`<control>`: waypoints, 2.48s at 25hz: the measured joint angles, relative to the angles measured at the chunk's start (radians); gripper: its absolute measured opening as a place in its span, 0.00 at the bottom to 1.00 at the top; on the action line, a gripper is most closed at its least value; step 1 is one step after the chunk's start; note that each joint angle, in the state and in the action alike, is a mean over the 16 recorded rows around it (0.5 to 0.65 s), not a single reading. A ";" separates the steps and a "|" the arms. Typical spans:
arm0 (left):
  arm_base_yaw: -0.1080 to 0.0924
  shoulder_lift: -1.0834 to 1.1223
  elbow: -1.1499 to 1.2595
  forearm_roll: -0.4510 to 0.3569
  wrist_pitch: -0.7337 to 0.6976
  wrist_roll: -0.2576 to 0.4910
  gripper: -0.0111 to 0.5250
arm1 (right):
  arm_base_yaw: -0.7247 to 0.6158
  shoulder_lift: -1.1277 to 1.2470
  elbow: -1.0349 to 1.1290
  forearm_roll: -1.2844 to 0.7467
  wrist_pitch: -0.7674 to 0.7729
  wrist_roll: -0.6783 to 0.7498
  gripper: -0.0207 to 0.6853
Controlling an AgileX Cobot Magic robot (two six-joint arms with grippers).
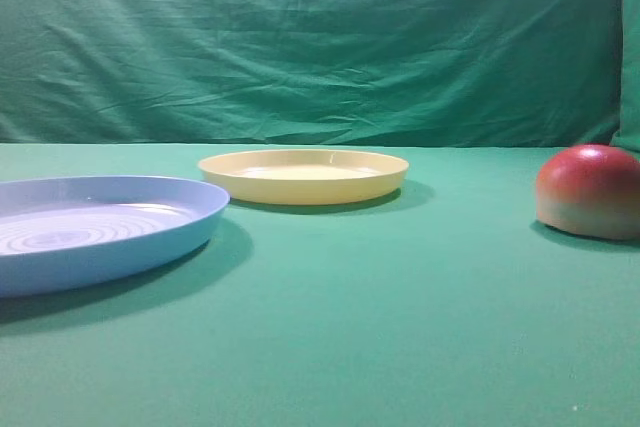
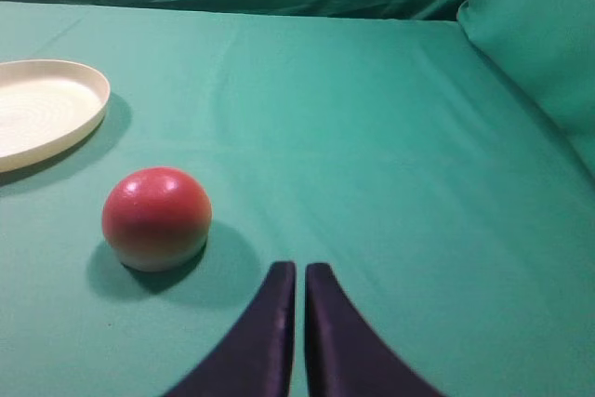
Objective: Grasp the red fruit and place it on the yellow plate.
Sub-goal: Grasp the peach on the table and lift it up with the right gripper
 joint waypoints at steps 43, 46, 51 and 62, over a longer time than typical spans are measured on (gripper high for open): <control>0.000 0.000 0.000 0.000 0.000 0.000 0.31 | 0.047 0.023 -0.079 0.117 -0.140 -0.007 0.03; 0.000 0.000 0.000 0.000 0.000 0.000 0.31 | 0.070 0.066 -0.139 0.134 -0.091 -0.022 0.03; 0.000 0.000 0.000 0.000 0.000 0.000 0.31 | 0.105 0.198 -0.272 0.141 0.052 -0.054 0.03; 0.000 0.000 0.000 0.000 0.000 0.000 0.31 | 0.122 0.637 -0.557 0.139 0.346 -0.098 0.03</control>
